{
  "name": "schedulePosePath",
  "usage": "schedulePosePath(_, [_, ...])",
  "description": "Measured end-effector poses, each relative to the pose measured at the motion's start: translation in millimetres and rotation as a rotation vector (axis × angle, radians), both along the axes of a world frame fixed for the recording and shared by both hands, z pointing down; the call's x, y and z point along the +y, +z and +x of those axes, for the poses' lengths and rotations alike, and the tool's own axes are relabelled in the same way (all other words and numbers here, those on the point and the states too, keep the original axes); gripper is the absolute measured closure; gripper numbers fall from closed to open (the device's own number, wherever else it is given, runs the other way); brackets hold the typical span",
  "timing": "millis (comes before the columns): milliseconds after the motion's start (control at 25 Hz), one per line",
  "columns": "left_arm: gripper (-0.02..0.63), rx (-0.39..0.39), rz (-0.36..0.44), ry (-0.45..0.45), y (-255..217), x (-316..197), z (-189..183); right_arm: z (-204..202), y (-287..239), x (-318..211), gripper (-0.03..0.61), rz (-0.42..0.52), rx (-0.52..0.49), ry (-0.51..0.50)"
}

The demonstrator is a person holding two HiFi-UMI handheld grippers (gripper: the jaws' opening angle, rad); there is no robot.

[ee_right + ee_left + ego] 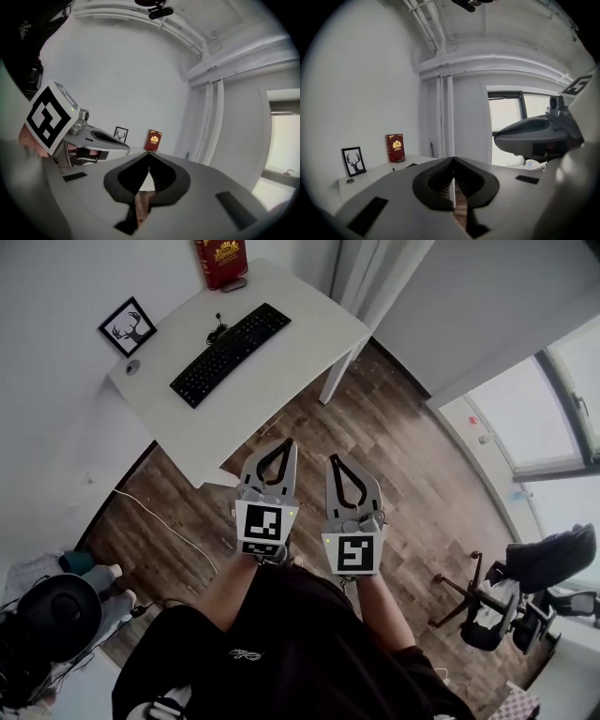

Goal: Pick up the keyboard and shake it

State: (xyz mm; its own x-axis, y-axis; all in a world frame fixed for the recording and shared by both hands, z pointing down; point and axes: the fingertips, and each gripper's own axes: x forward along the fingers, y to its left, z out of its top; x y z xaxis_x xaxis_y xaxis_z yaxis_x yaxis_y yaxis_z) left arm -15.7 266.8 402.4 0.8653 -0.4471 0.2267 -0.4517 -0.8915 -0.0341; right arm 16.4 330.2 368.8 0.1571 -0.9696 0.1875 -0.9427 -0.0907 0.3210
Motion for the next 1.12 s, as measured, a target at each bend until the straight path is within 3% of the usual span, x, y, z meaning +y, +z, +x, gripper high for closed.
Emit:
schedulePosePath(400, [0.611,-0.039,-0.029,-0.137,10.8,-148.9,-5.4,4.6,13.4,-166.3,0.557,-0.098,0.031,-0.202])
schedulePosePath(640, [0.612,-0.057,-0.081,-0.265,31.2,-202.2,-37.5,-18.3,25.5,-229.1,0.557,-0.149,0.032,-0.358])
schedulePosePath(840, [0.612,-0.108,-0.095,-0.337,47.7,-243.3,-39.6,-21.2,40.1,-281.3,0.557,-0.175,0.046,-0.483])
schedulePosePath(1120, [0.612,-0.229,-0.213,-0.289,92.4,-308.8,-18.4,1.7,75.7,-362.5,0.557,-0.258,0.000,-0.705])
